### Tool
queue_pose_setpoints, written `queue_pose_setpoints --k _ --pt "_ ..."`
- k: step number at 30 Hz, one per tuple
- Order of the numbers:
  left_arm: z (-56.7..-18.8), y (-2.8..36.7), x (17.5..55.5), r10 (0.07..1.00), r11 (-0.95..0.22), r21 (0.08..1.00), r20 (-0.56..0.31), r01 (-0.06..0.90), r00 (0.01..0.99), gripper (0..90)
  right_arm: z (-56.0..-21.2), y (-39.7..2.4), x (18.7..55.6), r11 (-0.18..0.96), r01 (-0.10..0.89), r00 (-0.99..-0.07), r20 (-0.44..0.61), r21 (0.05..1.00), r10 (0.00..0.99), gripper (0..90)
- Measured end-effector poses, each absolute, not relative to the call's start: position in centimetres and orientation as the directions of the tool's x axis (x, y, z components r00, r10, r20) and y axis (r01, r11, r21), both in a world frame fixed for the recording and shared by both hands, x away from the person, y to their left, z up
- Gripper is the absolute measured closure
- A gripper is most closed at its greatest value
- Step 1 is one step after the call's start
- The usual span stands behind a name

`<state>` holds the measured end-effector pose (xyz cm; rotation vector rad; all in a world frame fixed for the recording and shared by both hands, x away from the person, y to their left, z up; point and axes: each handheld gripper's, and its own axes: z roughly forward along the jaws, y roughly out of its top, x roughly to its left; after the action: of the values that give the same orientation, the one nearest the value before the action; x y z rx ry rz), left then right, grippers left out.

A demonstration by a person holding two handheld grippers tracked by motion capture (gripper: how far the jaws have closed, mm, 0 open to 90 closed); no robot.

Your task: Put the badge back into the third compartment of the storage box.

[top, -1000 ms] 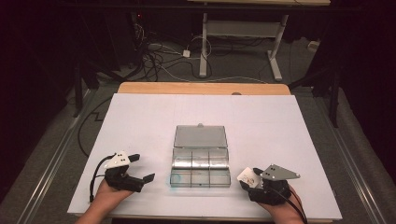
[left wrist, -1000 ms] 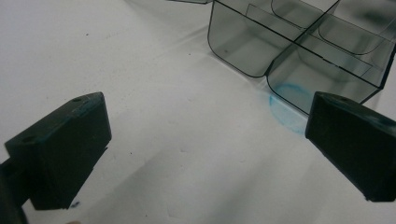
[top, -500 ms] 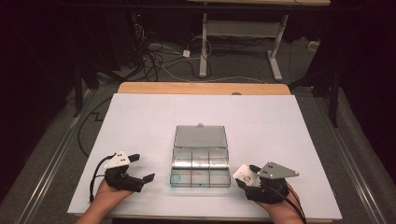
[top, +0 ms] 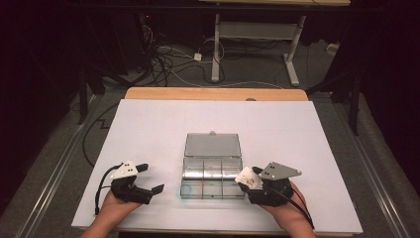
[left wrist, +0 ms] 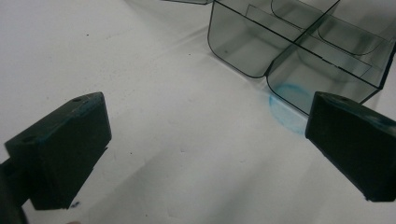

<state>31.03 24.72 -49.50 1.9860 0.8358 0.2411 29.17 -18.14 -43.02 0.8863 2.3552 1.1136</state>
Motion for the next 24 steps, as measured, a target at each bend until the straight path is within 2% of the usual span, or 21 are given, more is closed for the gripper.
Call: queue_pose_setpoints --k 12,24 --pt "-49.5 24.7 31.0 0.641 -0.331 0.826 -0.158 0.456 0.751 0.1 -43.0 -15.5 30.8 0.515 0.353 -0.759 -0.083 0.781 0.646 33.3" --pt "-49.5 24.7 31.0 0.64 -0.332 0.826 -0.157 0.455 0.752 0.1 -44.5 -13.7 32.5 0.547 0.373 -0.775 -0.072 0.749 0.627 33.2"
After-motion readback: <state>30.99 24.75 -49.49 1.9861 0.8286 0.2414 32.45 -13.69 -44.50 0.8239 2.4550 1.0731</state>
